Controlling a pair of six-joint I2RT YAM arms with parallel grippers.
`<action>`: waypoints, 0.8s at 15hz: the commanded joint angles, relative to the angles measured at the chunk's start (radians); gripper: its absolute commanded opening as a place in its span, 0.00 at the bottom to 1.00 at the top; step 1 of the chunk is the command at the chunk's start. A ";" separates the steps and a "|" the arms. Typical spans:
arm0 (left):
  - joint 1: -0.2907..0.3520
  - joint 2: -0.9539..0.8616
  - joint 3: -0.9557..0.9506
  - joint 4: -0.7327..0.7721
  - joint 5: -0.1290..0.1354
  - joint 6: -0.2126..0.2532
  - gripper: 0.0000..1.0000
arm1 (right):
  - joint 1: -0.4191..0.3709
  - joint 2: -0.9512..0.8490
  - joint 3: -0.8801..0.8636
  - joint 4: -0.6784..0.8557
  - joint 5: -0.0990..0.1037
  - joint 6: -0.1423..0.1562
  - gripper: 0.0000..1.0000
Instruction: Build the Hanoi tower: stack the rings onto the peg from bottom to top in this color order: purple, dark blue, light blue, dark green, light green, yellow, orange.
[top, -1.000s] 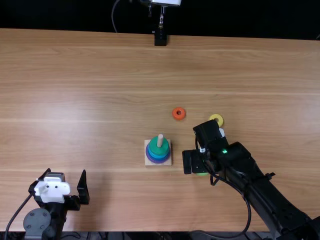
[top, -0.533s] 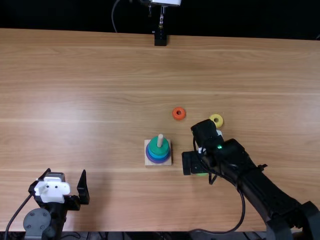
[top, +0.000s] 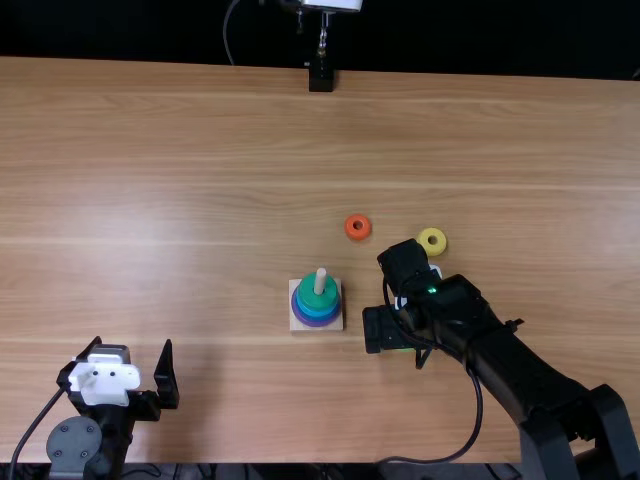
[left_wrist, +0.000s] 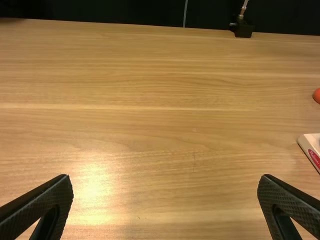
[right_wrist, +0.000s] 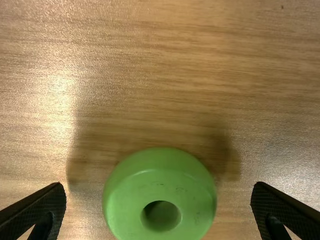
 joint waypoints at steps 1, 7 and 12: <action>-0.010 -0.012 -0.114 -0.079 0.015 0.002 1.00 | -0.013 0.017 -0.005 0.002 0.007 0.020 0.91; -0.010 -0.012 -0.114 -0.079 0.015 0.002 1.00 | -0.013 0.019 -0.007 -0.013 0.001 0.018 0.06; -0.010 -0.012 -0.114 -0.079 0.015 0.002 1.00 | -0.012 0.013 0.013 -0.015 0.005 0.014 0.00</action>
